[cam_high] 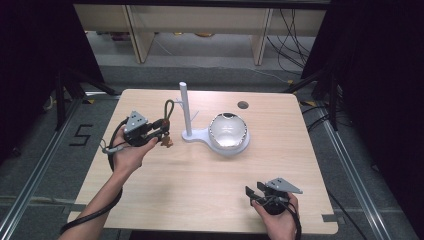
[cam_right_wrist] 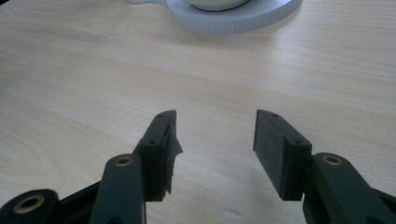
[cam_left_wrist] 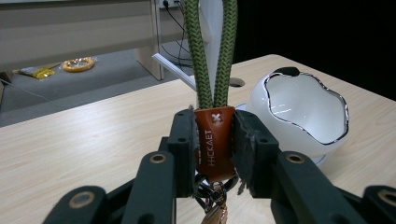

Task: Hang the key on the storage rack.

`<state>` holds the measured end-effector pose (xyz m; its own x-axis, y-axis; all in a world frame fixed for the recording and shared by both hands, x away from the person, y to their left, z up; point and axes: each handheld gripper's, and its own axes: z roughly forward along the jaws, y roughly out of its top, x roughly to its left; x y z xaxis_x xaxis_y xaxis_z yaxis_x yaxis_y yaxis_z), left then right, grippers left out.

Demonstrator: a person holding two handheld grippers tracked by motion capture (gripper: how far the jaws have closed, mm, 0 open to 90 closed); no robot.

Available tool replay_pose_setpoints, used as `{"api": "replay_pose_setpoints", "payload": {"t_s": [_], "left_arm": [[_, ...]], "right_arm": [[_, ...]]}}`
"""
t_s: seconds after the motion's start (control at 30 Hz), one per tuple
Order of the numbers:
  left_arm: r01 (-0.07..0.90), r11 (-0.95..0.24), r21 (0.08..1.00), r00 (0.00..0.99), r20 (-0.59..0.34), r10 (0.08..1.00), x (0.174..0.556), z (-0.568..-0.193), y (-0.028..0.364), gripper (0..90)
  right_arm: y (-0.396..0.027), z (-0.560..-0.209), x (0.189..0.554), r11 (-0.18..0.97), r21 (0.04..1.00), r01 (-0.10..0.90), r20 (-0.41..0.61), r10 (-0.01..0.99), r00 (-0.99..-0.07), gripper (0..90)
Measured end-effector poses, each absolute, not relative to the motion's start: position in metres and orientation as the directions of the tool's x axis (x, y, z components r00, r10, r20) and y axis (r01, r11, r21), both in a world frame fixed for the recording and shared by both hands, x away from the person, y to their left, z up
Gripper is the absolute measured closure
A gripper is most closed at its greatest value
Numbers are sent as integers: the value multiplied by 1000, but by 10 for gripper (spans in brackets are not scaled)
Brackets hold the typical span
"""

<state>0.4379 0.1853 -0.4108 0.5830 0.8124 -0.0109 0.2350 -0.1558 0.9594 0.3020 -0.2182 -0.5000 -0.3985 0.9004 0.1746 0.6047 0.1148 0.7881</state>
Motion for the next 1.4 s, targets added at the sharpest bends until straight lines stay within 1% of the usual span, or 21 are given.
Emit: {"api": "replay_pose_setpoints", "payload": {"t_s": [0.13,0.17,0.2,0.3,0.57,0.8,0.87,0.9,0.93,1.03,1.07,1.17,1.2,1.4], "left_arm": [[237,-154,959,581,-13,814,442,-410,184,687],[250,-138,959,577,-33,816,442,-411,182,687],[244,-148,959,577,-21,816,443,-410,182,687],[248,-147,958,577,-25,816,446,-409,181,687],[293,-117,949,562,-72,824,452,-415,178,686],[309,-117,944,556,-80,827,455,-420,174,686],[314,-112,943,554,-86,828,456,-421,173,686],[318,-109,942,552,-90,829,457,-421,172,686],[319,-112,941,553,-89,828,458,-421,172,685],[330,-109,938,550,-97,829,460,-422,170,684],[331,-108,938,551,-99,829,460,-423,169,684],[337,-107,935,547,-102,831,462,-425,167,682],[341,-113,933,548,-99,831,463,-425,166,681],[343,-115,932,542,-97,835,468,-428,163,675]], "right_arm": [[-218,-500,302,107,789,604,187,896,-404,500],[-218,-500,302,107,790,604,188,895,-404,501],[-218,-500,302,107,789,605,188,895,-404,501],[-219,-500,302,108,790,604,185,897,-402,501],[-219,-500,302,108,789,604,185,897,-402,500],[-218,-500,302,112,786,608,181,898,-400,500],[-217,-500,300,86,774,628,206,902,-378,500],[-217,-500,300,88,775,626,204,902,-381,500],[-218,-500,302,112,786,608,181,898,-400,500],[-218,-500,302,104,789,605,191,895,-403,500],[-219,-501,303,114,794,598,179,895,-408,500],[-219,-500,302,103,789,605,190,896,-401,500],[-219,-501,303,112,794,598,177,898,-402,500],[-219,-502,303,114,792,599,175,898,-403,500]]}}
